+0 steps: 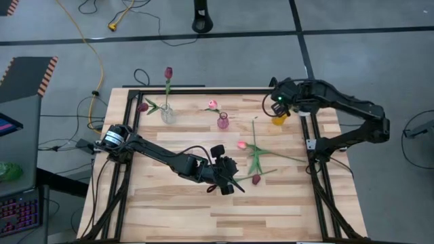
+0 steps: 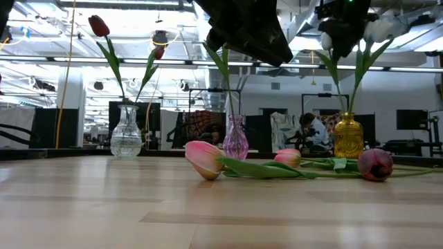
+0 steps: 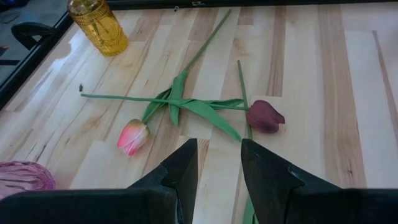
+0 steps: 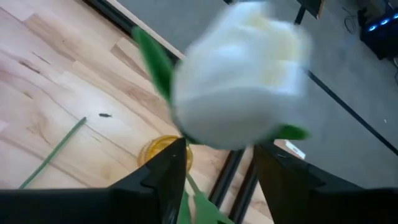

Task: Sort flowers into vase by color
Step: Put the white flower into the yellow vase, then put the bottom pink flower into the purple vase

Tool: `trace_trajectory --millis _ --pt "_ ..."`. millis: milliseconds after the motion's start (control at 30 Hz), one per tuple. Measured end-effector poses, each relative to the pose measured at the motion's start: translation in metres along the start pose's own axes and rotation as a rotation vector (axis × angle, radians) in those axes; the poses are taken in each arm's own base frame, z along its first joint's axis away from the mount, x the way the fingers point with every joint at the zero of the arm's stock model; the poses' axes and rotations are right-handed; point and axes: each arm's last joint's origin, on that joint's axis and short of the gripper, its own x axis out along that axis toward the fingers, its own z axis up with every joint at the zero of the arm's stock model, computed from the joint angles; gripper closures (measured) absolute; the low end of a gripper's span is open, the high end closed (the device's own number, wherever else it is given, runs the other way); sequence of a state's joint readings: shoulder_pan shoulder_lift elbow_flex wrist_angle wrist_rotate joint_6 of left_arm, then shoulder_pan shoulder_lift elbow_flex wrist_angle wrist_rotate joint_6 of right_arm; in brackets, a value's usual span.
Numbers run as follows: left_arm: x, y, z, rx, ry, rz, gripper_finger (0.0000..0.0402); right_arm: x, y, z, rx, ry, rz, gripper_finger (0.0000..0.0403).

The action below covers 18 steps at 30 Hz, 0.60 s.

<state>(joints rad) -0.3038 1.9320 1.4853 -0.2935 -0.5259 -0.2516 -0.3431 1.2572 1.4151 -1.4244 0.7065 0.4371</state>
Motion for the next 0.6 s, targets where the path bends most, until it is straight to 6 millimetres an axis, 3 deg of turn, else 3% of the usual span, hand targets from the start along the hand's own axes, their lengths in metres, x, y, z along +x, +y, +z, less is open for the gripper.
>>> trace_trajectory --millis 400,600 --pt "0.0 -0.001 -0.001 0.001 0.003 0.0 0.029 -0.04 -0.033 0.01 0.042 -0.045 0.025 0.018" --pt "-0.004 -0.006 -0.002 0.025 0.0 -0.01 0.029 -0.06 -0.043 0.01 0.083 -0.067 0.186 0.018"
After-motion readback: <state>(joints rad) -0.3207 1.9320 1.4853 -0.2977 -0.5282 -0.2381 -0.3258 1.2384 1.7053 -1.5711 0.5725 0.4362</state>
